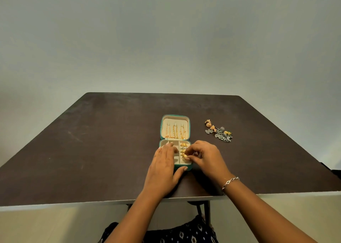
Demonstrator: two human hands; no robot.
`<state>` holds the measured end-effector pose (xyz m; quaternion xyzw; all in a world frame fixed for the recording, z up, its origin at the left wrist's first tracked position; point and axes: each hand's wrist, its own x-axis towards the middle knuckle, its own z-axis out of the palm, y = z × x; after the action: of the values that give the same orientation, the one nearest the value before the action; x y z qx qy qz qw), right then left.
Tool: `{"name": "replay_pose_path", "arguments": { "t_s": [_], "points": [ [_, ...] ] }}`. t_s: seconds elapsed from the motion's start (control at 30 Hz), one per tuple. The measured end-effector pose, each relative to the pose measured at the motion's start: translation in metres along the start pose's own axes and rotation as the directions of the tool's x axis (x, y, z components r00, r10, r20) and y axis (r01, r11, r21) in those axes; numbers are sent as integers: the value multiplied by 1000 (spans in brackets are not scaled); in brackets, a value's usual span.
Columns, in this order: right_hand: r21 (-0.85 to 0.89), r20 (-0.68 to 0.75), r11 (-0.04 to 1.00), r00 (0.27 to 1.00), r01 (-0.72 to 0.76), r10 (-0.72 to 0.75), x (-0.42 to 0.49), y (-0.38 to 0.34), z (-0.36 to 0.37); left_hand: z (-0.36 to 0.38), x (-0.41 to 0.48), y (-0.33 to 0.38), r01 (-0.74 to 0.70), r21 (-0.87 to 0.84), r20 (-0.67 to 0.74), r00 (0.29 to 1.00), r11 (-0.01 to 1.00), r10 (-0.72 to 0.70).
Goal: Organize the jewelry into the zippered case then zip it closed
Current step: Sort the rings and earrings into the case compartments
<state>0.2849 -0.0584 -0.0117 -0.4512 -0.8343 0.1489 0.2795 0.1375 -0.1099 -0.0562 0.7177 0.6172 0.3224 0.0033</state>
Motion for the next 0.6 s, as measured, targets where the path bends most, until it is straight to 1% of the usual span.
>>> {"name": "replay_pose_path", "arguments": {
  "t_s": [0.2,0.43,0.53,0.6],
  "points": [
    [-82,31,997,999,-6,8,0,-2,1,3,1,-2,-36,25,-21,999,999,37],
    [-155,73,988,997,22,-11,4,-3,3,5,1,-4,-68,62,2,998,996,68],
    [-133,28,990,998,52,-48,1,2,2,4,2,-3,-78,59,6,997,995,78],
    [-105,-20,989,994,105,-107,-4,8,1,4,2,-4,-86,54,-5,996,995,86]
  ]
}}
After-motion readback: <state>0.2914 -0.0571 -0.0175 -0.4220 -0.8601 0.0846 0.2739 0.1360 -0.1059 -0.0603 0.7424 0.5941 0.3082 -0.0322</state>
